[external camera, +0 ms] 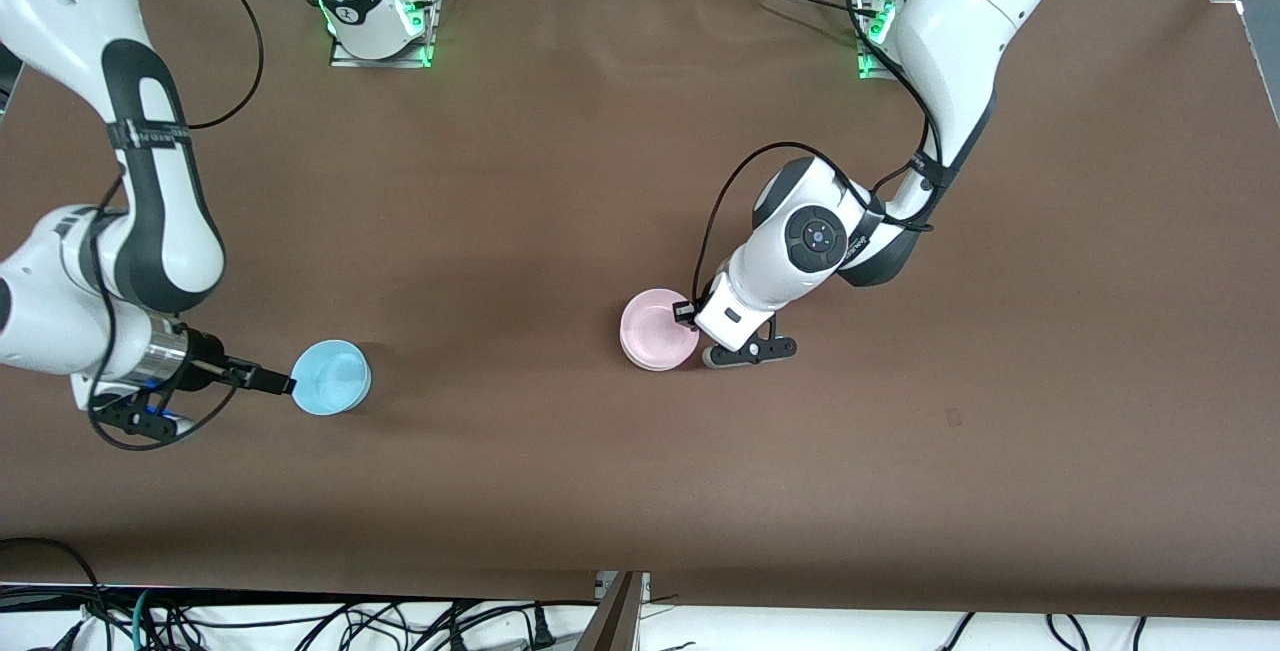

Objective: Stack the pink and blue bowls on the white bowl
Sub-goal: 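Open the left gripper and withdraw while the right gripper grasps the blue bowl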

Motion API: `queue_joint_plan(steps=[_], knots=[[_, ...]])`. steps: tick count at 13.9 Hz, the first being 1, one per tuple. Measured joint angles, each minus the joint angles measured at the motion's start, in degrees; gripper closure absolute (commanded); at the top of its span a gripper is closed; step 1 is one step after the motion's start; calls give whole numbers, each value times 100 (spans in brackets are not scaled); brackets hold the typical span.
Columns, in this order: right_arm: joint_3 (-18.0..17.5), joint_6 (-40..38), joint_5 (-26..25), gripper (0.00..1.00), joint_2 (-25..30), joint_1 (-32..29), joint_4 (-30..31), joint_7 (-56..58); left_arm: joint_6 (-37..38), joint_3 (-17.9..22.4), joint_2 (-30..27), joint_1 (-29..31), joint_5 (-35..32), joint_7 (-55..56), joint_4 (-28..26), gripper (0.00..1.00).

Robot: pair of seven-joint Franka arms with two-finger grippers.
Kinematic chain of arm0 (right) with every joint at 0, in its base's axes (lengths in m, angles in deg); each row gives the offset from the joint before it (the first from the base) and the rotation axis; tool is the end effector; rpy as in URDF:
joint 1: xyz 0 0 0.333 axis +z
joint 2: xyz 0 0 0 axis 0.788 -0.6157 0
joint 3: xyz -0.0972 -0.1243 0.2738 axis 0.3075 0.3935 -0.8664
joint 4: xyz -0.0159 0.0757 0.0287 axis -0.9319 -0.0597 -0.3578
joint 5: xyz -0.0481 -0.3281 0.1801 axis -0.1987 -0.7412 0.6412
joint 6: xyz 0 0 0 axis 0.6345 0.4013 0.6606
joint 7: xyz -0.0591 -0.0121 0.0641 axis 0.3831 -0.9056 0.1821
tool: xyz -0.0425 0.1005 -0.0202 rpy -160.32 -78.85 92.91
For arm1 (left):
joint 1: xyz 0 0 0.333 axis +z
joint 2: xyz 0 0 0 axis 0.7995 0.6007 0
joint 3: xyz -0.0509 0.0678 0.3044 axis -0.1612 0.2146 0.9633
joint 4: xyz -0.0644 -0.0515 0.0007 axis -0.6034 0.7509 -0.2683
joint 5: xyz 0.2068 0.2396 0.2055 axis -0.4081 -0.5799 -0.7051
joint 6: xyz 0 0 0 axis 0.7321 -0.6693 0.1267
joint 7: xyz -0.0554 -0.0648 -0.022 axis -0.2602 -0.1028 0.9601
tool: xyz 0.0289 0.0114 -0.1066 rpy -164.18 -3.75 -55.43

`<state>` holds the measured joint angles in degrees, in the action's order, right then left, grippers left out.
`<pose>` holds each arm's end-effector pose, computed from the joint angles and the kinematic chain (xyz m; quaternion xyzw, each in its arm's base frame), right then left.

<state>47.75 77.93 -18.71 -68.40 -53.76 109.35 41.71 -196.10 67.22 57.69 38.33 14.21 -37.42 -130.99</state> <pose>0.7018 -0.0312 0.2867 -0.9884 0.1268 0.0044 0.0838 0.6004 -0.3769 0.2601 0.9838 0.0955 -0.0210 0.1500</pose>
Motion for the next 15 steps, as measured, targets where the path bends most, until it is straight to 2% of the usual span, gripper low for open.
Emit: queue_joint_plan(steps=[9, 10, 11, 12, 15], knots=[[0, 530, -208, 2, -498, 39, 2, 10, -2, 0, 137, -34, -231, 7, -16, 100], [0, 577, -282, 2, -538, 39, 7, 10, -3, 1, 144, -34, -231, 7, -16, 73], [0, 634, -323, 2, -581, 40, 21, 10, -5, 3, 145, -34, -232, 7, -16, 19], [0, 666, -346, 2, -617, 40, 32, 10, -9, 5, 145, -33, -232, 7, -16, 0], [0, 679, -379, 2, -645, 44, 105, 78, -28, 11, 141, -7, -232, 30, 16, 0]])
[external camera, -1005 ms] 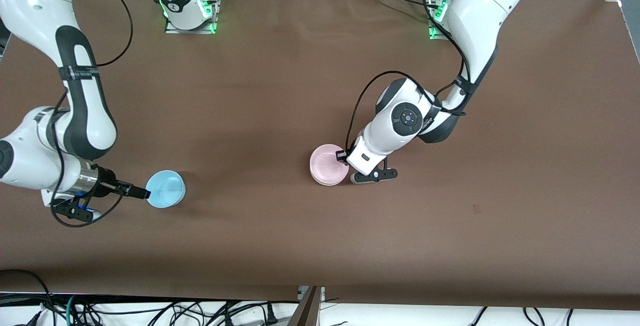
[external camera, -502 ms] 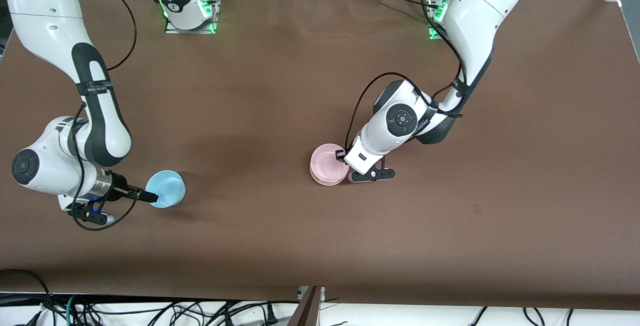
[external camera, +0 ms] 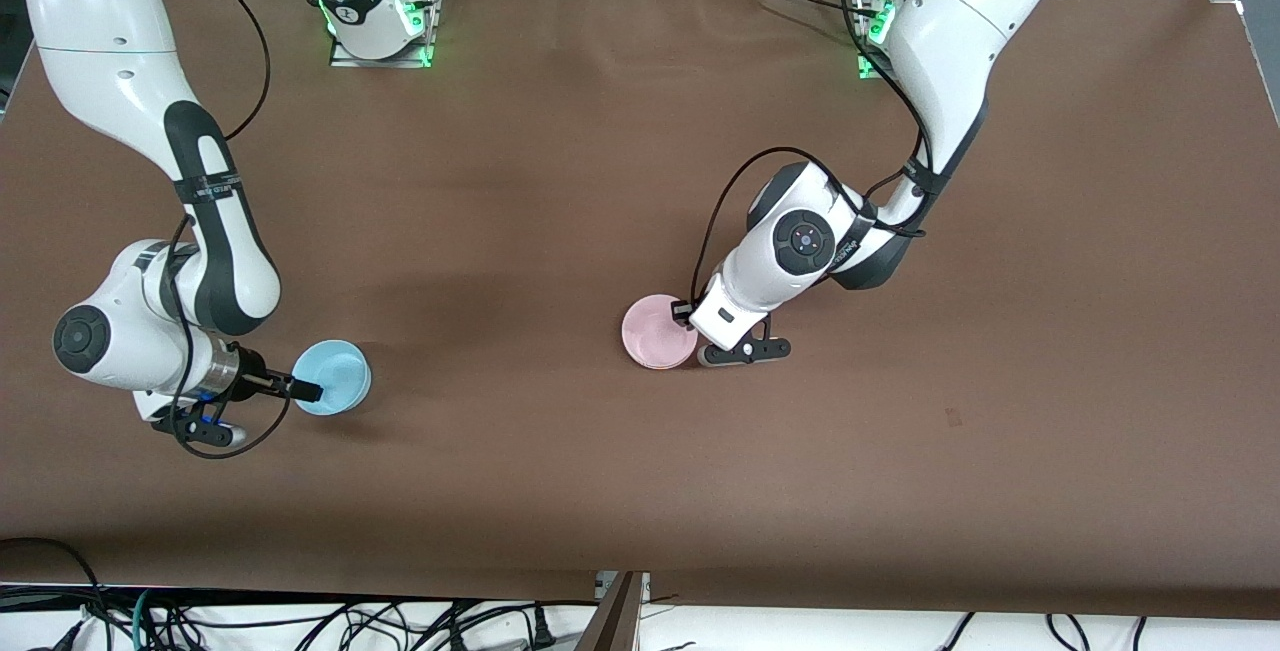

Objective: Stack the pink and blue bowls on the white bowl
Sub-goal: 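Open the left gripper and withdraw while the right gripper grasps the blue bowl, then lift the blue bowl with the right gripper and carry it over the stack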

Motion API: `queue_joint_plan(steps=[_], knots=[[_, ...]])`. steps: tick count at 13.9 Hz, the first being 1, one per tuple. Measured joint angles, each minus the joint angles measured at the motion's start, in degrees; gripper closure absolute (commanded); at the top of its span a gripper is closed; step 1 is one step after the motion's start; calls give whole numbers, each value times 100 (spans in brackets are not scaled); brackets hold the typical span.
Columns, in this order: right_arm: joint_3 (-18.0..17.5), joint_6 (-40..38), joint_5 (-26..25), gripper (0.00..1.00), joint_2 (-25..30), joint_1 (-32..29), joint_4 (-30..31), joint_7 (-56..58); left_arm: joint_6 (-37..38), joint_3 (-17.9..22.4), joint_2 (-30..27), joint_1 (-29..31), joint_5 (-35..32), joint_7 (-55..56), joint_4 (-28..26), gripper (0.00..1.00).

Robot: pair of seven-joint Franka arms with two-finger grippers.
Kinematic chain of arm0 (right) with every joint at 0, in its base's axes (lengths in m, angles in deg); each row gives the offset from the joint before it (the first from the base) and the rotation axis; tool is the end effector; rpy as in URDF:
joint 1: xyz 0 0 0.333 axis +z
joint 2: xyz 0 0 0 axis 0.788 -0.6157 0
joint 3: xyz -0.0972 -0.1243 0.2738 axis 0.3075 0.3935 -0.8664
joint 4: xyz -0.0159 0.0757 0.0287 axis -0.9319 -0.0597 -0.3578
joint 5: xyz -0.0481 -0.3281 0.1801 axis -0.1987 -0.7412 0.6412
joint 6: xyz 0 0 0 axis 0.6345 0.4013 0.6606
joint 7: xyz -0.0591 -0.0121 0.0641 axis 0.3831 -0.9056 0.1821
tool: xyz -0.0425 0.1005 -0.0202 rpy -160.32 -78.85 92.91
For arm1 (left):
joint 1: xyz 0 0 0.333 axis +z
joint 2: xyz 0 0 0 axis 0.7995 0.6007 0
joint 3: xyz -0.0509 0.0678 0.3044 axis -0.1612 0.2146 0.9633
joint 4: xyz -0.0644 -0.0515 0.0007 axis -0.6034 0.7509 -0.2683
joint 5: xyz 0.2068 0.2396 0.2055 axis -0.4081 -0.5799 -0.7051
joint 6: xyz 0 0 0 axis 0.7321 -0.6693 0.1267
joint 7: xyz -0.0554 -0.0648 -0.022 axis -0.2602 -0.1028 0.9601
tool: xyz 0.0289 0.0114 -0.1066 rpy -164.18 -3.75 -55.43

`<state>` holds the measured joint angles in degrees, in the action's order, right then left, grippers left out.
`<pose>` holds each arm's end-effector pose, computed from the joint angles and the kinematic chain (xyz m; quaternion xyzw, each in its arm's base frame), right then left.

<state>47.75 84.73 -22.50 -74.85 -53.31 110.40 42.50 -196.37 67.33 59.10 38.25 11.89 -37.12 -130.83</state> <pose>0.7001 -0.0314 0.2095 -0.9932 0.1052 0.0101 0.0488 0.6000 -0.3762 0.2447 0.9867 0.0867 -0.0197 0.1363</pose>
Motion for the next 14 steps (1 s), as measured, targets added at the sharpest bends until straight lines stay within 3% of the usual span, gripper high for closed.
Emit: queue_joint_plan(steps=[4, 8, 11, 14], knots=[[1, 0, -3, 12, -1, 3, 166, 222, 295, 9, -168, 225, 2, 55, 145, 0], [9, 1, -4, 51, 0, 2, 211, 391, 1343, 206, -916, 795, 1, 50, 249, 0], [10, 3, -5, 75, 6, 2, 210, 404, 2268, 736, -1703, 1166, 1, -356, 288, 0], [10, 25, -5, 98, 61, 3, 194, 405, 3549, 1403, -2377, 1430, 2, -1528, 550, 0]])
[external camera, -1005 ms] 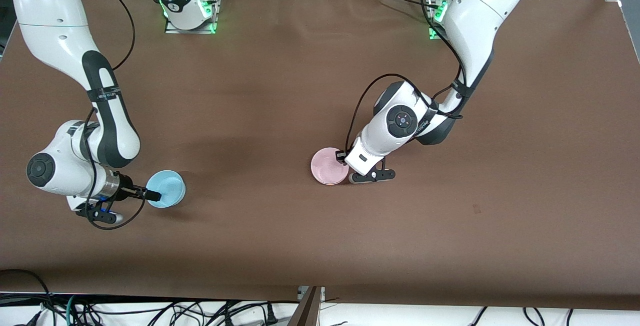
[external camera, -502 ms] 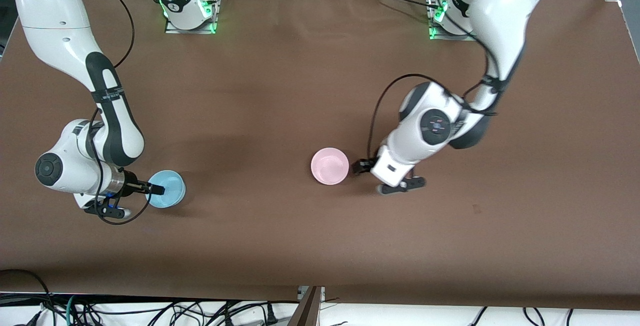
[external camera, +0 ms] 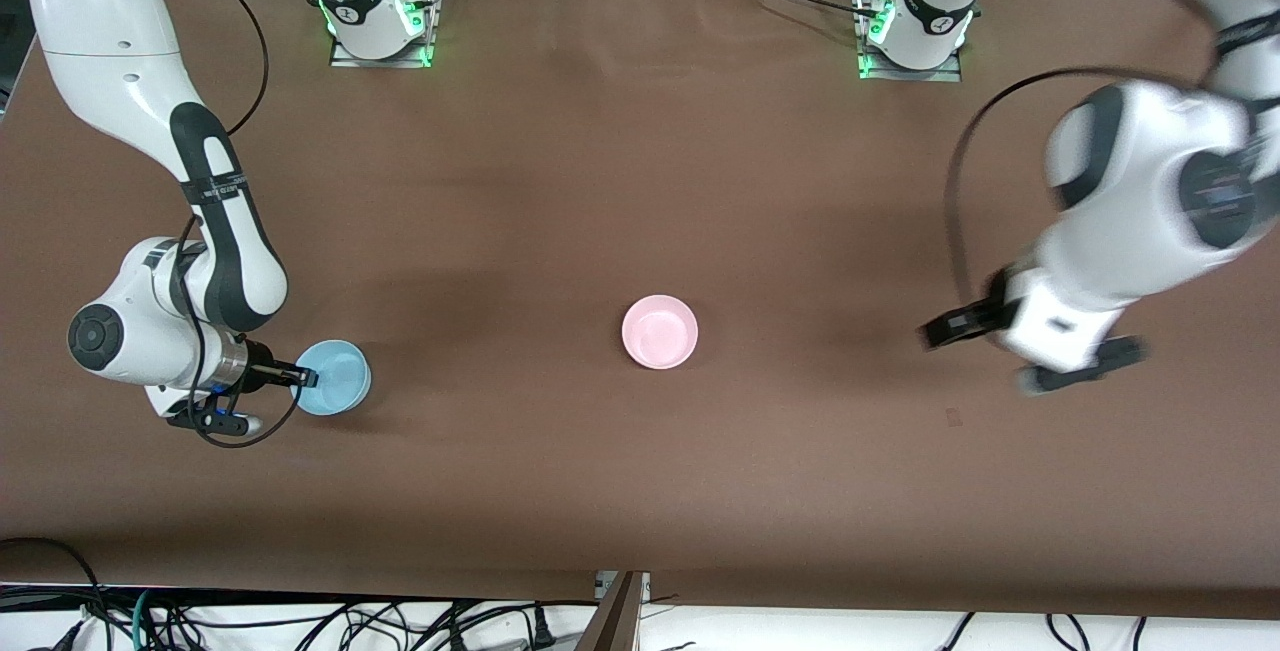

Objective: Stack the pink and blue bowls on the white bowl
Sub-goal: 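Lift the blue bowl with the right gripper and carry it over the stack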

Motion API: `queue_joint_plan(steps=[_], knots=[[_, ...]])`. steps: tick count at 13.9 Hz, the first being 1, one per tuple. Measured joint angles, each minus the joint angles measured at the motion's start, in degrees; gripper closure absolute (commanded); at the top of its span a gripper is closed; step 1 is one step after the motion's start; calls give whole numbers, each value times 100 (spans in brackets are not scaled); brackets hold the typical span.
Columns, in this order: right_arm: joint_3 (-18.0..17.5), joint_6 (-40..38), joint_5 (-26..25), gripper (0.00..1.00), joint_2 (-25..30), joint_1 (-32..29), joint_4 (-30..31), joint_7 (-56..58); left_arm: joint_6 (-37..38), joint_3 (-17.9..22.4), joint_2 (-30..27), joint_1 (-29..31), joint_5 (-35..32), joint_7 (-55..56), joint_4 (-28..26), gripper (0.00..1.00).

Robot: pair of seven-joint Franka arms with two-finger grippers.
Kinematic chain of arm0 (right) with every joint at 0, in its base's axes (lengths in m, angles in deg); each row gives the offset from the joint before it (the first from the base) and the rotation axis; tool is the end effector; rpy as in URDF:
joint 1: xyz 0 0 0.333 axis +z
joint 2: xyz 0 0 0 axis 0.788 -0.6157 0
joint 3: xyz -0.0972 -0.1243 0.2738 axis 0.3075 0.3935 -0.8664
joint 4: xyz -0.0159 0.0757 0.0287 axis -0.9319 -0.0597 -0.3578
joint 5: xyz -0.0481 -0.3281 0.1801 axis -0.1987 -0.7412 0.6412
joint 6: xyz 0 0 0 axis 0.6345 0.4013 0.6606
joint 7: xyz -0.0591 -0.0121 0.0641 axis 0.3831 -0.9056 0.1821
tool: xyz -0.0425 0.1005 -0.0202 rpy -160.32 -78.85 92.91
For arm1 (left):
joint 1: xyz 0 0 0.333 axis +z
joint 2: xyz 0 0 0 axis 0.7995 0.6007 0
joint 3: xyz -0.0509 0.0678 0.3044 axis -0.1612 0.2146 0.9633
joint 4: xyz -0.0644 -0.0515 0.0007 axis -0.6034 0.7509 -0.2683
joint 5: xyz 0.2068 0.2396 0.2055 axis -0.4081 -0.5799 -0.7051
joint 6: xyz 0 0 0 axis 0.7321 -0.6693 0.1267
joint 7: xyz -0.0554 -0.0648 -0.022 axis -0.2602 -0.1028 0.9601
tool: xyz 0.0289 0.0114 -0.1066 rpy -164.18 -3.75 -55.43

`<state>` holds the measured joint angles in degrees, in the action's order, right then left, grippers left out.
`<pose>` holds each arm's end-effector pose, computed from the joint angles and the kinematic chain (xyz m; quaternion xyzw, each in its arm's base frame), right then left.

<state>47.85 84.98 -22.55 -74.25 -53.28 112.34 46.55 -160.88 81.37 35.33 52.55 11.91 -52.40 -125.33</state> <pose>0.6919 -0.0321 0.2031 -0.9962 0.0712 0.0178 0.0478 0.6436 -0.0721 0.4911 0.9885 0.1495 -0.0129 0.0170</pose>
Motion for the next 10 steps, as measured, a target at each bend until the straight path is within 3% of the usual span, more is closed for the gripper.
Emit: queue_joint_plan(steps=[3, 10], knots=[[-6, -3, 0, 100, 173, 25, -14, -1, 982, 315, -292, 313, 0, -900, 395, 0], [-37, -563, 1, 100, 584, 650, -270, -1304, 1919, 435, -437, 641, 0, -1227, 764, 0]])
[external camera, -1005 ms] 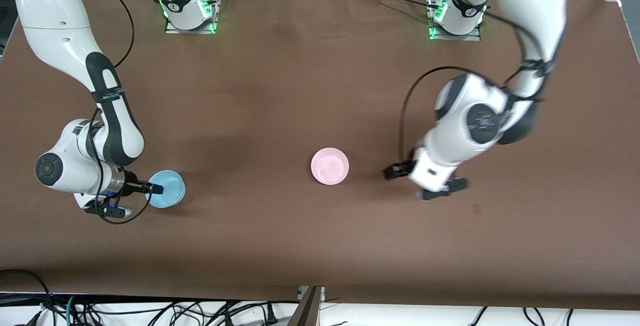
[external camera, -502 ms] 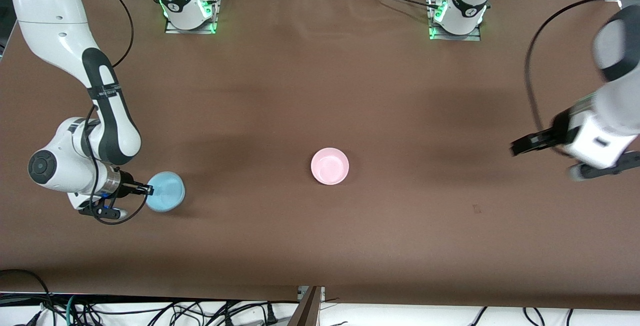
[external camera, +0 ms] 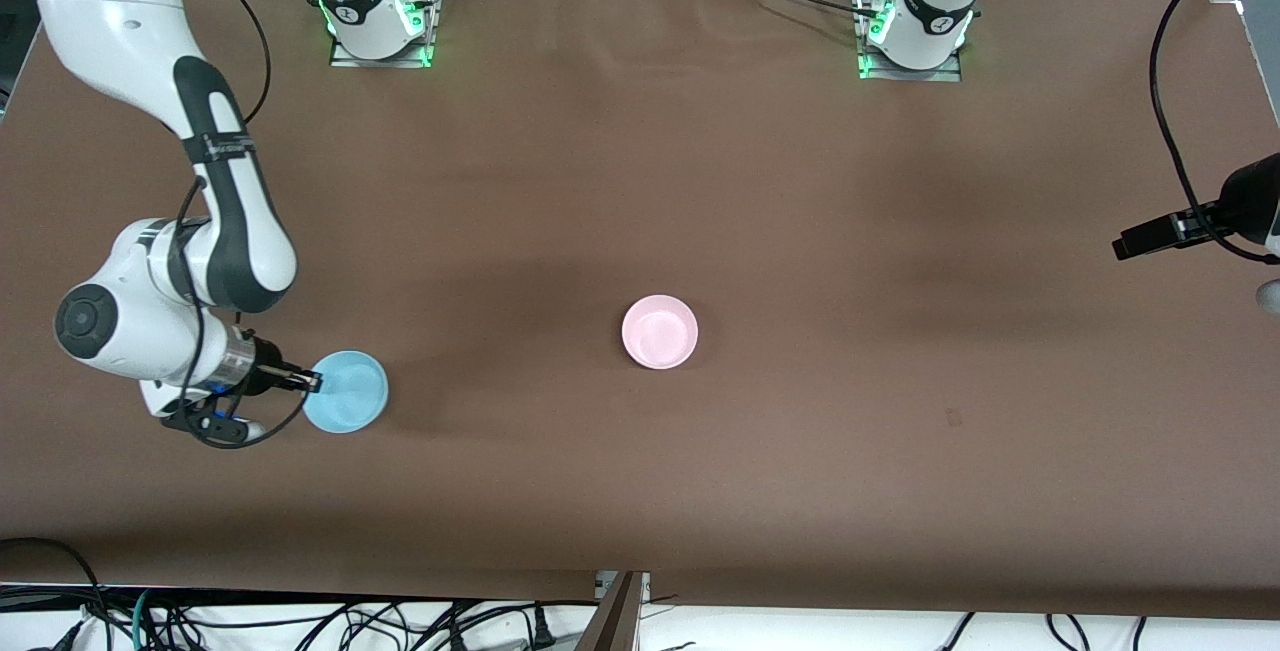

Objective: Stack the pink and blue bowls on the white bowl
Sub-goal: 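Lift the blue bowl with the right gripper and carry it over the stack, then lower the blue bowl into the pink bowl with the right gripper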

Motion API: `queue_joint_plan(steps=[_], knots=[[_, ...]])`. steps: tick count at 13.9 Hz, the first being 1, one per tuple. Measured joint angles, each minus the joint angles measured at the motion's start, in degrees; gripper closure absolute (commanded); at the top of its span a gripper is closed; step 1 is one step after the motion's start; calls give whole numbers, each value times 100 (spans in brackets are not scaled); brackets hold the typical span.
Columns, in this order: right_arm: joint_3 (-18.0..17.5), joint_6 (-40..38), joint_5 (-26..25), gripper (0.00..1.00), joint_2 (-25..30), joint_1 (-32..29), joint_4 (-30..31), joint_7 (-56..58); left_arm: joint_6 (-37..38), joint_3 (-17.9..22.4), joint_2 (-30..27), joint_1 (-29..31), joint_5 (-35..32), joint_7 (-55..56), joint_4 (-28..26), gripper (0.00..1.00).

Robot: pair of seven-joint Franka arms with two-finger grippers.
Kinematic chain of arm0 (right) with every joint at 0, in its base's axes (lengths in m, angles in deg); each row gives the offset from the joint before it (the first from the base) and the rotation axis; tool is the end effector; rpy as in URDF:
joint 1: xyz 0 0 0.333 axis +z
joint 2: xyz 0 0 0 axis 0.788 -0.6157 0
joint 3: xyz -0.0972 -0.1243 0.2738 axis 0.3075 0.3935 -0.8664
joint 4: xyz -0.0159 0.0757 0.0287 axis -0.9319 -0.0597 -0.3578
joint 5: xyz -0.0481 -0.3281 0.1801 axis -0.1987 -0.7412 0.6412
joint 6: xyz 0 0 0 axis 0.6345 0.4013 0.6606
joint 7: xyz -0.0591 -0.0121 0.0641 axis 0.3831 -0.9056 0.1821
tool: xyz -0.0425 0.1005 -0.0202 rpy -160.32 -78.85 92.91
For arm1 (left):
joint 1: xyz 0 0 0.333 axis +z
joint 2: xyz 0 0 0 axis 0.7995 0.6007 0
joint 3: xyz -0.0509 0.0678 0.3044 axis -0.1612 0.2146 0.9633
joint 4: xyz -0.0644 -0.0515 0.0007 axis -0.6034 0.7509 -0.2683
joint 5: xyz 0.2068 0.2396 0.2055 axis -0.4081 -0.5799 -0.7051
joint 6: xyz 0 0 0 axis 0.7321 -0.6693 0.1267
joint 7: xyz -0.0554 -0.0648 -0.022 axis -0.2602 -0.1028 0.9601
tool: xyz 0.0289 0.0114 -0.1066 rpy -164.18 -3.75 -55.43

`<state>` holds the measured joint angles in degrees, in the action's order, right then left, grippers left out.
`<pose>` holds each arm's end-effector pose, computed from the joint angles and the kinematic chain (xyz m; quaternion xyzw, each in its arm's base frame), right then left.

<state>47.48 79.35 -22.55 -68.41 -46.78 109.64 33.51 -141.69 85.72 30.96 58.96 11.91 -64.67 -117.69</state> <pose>0.7015 0.0535 0.2860 -0.9913 0.1185 0.0023 0.0568 0.6025 0.0396 0.5718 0.9885 0.1333 -0.0716 0.0002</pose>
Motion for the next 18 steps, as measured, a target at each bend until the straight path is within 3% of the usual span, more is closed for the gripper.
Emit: queue_joint_plan(steps=[11, 18], knots=[[-24, -189, 2, 100, -73, 2006, -800, -3905, 29, -57, 80, -10, 0, 0, -1, 0], [-5, 688, -228, 100, -694, 3053, -947, -5464, 29, -32, 102, 32, 0, 0, -1, 0]])
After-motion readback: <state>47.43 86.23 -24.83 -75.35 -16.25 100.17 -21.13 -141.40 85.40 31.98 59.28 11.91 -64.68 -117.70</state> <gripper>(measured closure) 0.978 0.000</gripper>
